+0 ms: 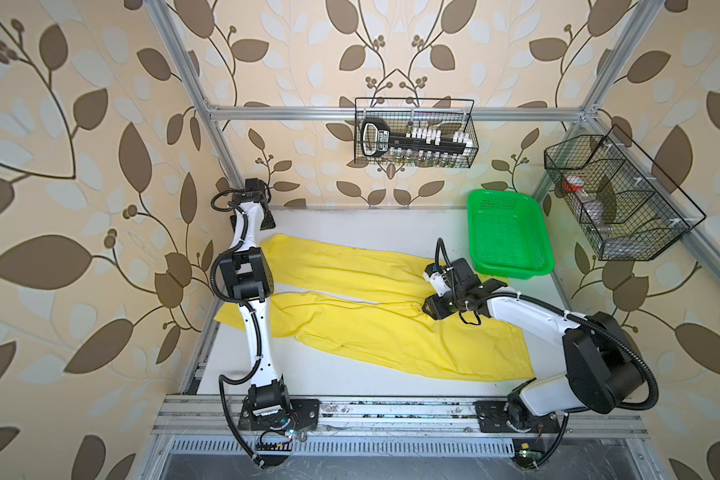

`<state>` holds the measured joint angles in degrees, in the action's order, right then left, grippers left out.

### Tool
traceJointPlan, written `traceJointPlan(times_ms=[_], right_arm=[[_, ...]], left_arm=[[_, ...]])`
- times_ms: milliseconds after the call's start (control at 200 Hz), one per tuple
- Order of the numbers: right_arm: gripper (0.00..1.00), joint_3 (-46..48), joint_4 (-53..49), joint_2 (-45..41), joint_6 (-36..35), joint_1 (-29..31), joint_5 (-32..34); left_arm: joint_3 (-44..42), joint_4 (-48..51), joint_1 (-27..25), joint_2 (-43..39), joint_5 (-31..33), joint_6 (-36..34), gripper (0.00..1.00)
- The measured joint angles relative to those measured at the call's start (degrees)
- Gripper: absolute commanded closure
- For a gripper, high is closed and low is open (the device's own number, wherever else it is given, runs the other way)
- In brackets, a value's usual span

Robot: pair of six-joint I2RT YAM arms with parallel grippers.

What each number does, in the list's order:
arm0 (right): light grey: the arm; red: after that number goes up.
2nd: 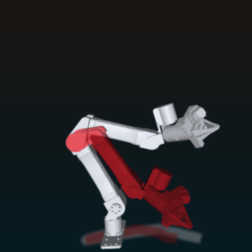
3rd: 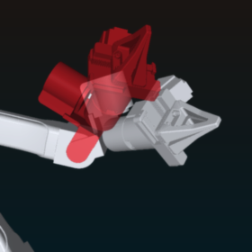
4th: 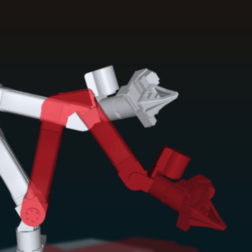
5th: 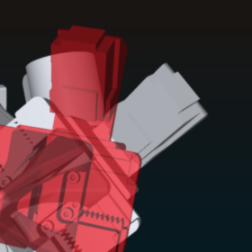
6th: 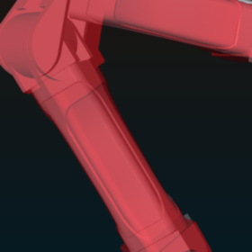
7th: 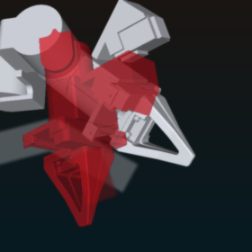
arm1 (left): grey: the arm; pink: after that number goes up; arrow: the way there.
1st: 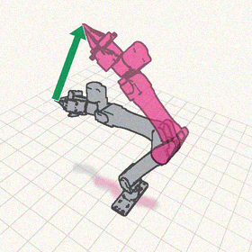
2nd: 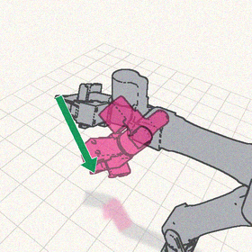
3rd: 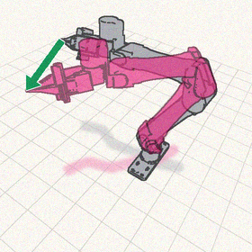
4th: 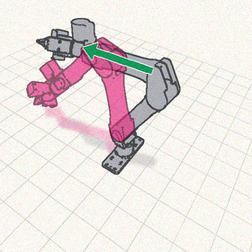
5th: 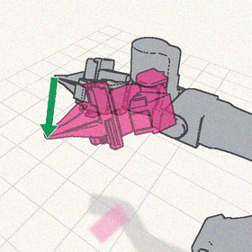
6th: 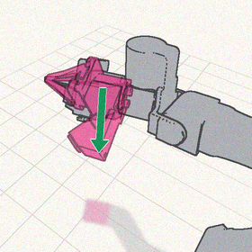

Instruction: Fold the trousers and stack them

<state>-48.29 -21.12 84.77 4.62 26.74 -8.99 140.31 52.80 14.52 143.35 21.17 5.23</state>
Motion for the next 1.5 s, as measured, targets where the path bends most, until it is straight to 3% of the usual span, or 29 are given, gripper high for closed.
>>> traceJointPlan(times_ms=[275,590,815,1080,1315,1499], right_arm=[[0.42,-1.38,0.00,0.00,0.48,-0.94,-0.37],[0.35,-1.49,0.13,-1.60,1.51,-0.94,-0.76],[0.32,-0.57,1.97,-4.96,2.32,-0.72,-1.14],[0.32,1.18,2.34,-6.23,3.19,-0.50,-1.18],[0.32,3.15,1.95,-7.56,5.25,-0.85,-1.03],[0.31,7.58,-1.03,-9.11,12.33,-6.43,1.81]], left_arm=[[-2.43,4.13,0.09,-1.05,-2.29,0.87,0.10],[-37.27,3.15,0.87,-23.41,-6.60,2.54,0.09],[-47.65,-1.29,2.45,-26.16,-14.43,4.57,0.17],[-48.87,-8.11,3.93,-22.84,-22.47,9.81,0.30],[-43.41,-8.74,3.96,-21.64,-23.80,11.17,0.37],[-42.45,-9.03,3.82,-19.65,-26.36,13.25,0.44]])
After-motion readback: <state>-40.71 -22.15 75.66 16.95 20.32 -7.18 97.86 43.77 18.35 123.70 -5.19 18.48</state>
